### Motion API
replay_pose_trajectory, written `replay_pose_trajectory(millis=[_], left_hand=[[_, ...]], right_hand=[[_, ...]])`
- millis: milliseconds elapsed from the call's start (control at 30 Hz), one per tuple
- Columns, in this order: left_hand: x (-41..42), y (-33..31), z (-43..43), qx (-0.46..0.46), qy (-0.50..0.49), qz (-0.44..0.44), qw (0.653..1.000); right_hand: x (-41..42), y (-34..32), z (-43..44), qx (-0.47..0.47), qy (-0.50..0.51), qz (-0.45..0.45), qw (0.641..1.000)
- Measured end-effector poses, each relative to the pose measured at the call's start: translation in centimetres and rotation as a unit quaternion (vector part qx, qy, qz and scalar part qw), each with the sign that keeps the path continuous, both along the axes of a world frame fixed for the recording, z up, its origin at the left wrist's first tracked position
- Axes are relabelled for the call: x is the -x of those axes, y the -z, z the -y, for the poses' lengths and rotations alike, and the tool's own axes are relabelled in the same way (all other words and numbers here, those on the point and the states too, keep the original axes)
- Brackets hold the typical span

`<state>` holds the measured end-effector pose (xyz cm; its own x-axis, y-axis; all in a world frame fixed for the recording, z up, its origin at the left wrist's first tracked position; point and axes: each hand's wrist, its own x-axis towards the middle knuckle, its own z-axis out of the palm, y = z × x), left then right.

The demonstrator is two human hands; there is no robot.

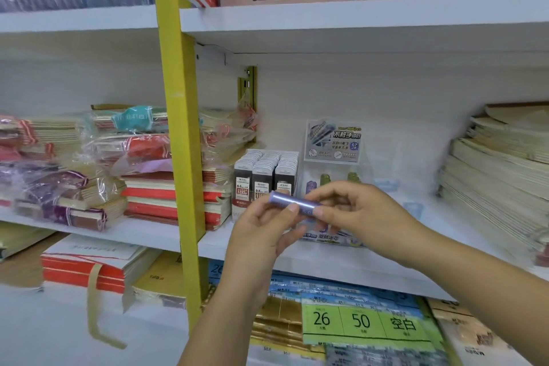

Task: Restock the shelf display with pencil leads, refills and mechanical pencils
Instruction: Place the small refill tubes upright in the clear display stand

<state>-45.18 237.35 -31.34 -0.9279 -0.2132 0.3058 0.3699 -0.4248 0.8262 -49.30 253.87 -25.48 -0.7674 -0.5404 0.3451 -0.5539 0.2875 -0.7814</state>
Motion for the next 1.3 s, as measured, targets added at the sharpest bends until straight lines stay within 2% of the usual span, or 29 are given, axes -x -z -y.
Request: replay_pose_trajectory(millis=[100,167,267,367,467,567,767,867,1100,1300], left_hand=[[0.0,0.0,0.2,0.012,-0.027,0.01,1.0],[0.3,0.4,0.4,0.123,-0.096,0.011,0.988],[0.8,1.3,0.5,0.318,-0.183,-0.013,0.93],[1.8,2.1,0.4,0.454,-0.214,-0.027,0.865],[2.7,2.6,0.3,0.524,-0.235,-0.056,0.817],[3.4,3.1,0.2,0.546,-0.246,-0.077,0.797],[3.9,3.8,0.4,0.543,-0.249,-0.083,0.798],[3.9,4.0,0.3,0.539,-0.253,-0.08,0.799],[4.0,4.2,0.1,0.546,-0.266,-0.083,0.79],[4.0,4.2,0.1,0.555,-0.268,-0.085,0.783]], right_hand=[[0.0,-0.2,-0.4,0.014,0.023,0.023,0.999],[0.8,-1.3,-1.0,0.023,0.062,0.008,0.998],[3.3,-4.0,-2.6,0.039,0.148,-0.09,0.984],[6.8,-6.1,-3.8,-0.08,0.227,-0.216,0.946],[9.6,-6.4,-4.0,-0.18,0.235,-0.237,0.925],[11.1,-6.2,-3.2,-0.225,0.217,-0.241,0.919],[12.4,-6.0,-1.7,-0.307,0.164,-0.235,0.908],[12.6,-5.3,-1.5,-0.322,0.143,-0.221,0.91],[13.0,-4.4,-1.4,-0.336,0.127,-0.254,0.898],[12.8,-4.4,-1.9,-0.422,0.124,-0.249,0.863]])
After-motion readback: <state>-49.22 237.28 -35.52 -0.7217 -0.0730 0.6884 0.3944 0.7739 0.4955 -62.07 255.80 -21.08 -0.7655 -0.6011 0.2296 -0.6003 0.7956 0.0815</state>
